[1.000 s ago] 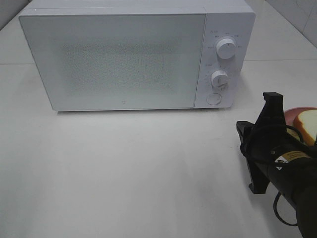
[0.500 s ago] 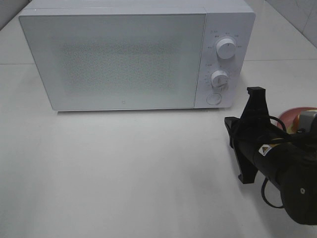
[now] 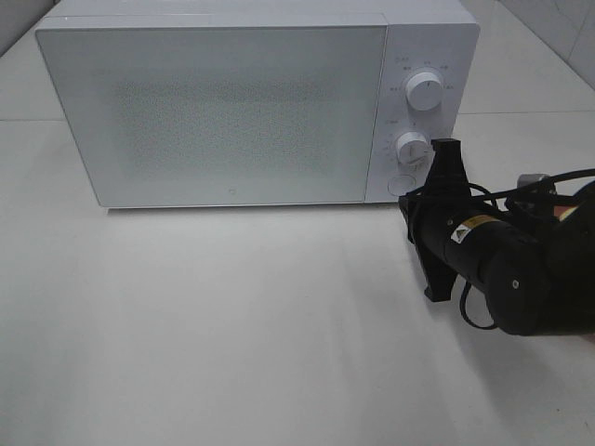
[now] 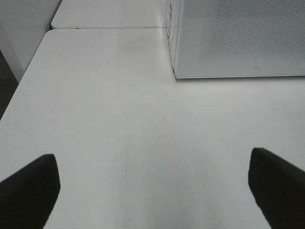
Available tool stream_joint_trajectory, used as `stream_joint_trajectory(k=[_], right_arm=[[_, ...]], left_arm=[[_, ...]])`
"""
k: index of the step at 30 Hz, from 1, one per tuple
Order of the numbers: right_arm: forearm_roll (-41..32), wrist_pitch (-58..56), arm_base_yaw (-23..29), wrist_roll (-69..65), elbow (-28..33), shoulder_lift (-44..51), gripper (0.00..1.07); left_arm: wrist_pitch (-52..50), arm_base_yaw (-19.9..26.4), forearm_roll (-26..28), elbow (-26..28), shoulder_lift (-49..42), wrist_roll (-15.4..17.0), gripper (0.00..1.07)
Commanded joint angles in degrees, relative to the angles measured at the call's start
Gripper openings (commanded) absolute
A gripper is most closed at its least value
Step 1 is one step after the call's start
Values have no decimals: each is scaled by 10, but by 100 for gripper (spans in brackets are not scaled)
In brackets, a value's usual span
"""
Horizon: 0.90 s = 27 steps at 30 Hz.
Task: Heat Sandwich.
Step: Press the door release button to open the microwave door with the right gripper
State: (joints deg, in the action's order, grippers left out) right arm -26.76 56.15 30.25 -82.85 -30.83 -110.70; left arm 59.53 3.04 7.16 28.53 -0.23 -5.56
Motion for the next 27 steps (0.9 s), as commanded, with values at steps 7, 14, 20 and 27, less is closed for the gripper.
stream_joint_trajectory(k=[7, 14, 20, 27], right_arm=[[36, -45, -38, -5, -77, -38, 0], [36, -63, -60, 2, -112, -59, 0], [35, -74, -69, 2, -139, -79, 0], [-2, -59, -69, 27, -146, -83, 0]], left_arm=[[-2, -2, 5, -1, -16, 1, 101], [-2, -2, 5, -1, -16, 1, 101], [-2, -2, 5, -1, -16, 1, 101], [-2, -2, 5, -1, -16, 1, 101]])
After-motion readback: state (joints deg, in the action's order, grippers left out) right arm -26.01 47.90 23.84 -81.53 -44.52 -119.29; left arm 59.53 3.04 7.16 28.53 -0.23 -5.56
